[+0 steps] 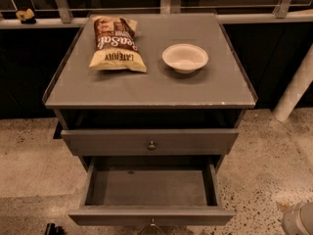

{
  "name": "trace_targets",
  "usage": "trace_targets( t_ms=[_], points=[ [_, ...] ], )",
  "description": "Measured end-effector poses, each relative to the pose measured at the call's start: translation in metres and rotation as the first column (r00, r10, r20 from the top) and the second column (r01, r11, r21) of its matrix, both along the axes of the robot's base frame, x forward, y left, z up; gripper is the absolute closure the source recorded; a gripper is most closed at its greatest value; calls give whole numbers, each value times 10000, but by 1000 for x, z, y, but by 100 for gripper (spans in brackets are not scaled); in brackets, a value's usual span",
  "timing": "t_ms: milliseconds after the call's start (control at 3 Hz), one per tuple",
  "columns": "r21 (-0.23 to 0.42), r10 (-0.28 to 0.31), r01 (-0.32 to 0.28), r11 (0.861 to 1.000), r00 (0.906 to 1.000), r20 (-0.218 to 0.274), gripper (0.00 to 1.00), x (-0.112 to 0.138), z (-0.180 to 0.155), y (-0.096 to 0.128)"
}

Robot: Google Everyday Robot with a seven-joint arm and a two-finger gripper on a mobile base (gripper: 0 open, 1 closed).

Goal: Close middle drawer

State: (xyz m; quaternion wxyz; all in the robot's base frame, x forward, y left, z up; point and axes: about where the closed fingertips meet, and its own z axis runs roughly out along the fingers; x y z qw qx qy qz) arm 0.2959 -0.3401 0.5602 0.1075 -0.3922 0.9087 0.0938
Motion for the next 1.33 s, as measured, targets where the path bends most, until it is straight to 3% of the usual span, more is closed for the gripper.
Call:
trace_targets(
  t_ms=[333,667,1000,1333],
  points=[
    [1161,1274,-1209,9859,9906,-501,0,1,-44,-2],
    [2212,3450,-3101,9246,9279,-1415,0,-13,-77,2],
    [2584,3821,-3346,9062,9098,-1619,0,-24,-78,7],
    [2580,3817,-3344,9064,9100,-1617,0,-24,-78,7]
  ],
)
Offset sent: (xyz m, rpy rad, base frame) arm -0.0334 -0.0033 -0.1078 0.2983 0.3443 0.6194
